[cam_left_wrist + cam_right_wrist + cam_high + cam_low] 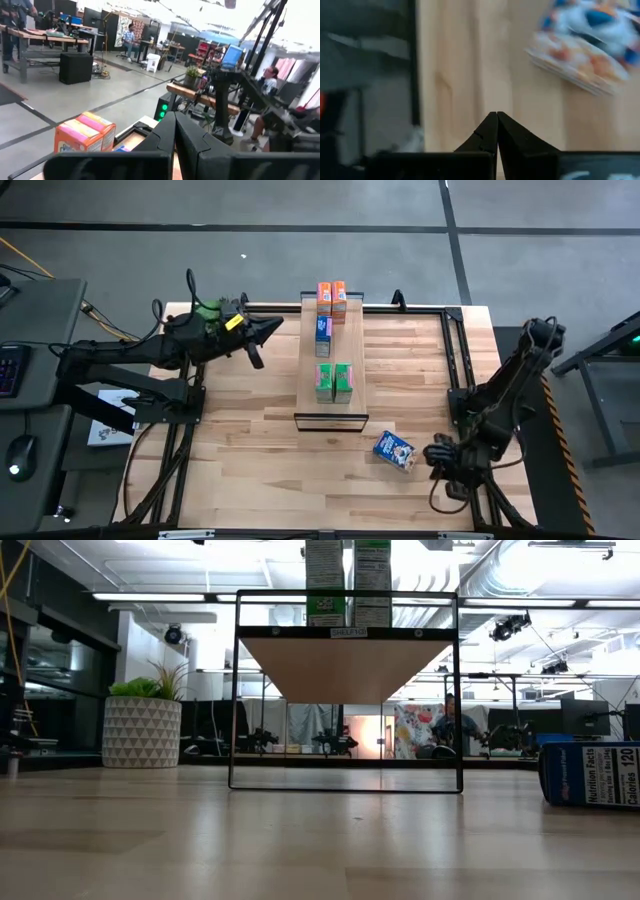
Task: Stack cereal on shelf
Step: Put the blue cereal box on the shelf aligned with the other blue cereal box
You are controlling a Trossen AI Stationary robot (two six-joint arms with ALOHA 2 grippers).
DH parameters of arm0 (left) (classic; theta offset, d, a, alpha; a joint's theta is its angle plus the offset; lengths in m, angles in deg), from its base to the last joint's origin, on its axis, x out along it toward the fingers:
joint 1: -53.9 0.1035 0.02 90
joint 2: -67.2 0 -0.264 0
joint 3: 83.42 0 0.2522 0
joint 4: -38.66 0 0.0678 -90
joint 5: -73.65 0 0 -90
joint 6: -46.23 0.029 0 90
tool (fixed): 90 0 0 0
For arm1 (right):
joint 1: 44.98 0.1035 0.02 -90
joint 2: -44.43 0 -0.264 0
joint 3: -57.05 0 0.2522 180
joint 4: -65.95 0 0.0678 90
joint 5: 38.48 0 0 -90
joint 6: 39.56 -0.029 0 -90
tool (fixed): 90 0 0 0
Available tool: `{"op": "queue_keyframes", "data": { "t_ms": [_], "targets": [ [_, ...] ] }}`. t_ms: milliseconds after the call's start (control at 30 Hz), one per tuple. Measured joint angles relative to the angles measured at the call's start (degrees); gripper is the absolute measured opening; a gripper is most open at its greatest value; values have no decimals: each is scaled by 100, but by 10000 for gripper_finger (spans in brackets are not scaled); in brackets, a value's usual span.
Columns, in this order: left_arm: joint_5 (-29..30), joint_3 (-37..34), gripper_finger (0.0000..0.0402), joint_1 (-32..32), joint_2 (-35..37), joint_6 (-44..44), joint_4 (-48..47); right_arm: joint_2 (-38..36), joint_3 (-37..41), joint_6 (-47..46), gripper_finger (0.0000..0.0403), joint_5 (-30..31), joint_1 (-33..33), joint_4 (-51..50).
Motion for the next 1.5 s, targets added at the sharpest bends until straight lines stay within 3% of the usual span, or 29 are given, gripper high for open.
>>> {"op": "queue_keyframes", "data": {
  "t_ms": [200,333,567,867,1033,1200,1367,1500],
  "targets": [
    [-3,0,0,0,2,229,94,359,331,228,0,265,-339,1698],
    [-9,0,0,0,1,201,109,845,105,238,0,199,-664,1730],
    [-7,0,0,0,2,122,202,1478,-418,183,0,633,-1037,1606],
    [-9,0,0,0,2,253,203,2039,-445,119,0,167,-1096,904],
    [43,0,0,0,4,222,239,1882,-496,216,0,321,-1117,-129],
    [74,0,0,0,4,258,227,1493,-537,1042,0,378,-1163,-920],
    [87,0,0,0,4,177,232,530,-536,1331,0,108,-919,-1715],
    [138,0,0,0,4,132,242,-593,-44,599,0,875,-836,-1776]
  ]
}}
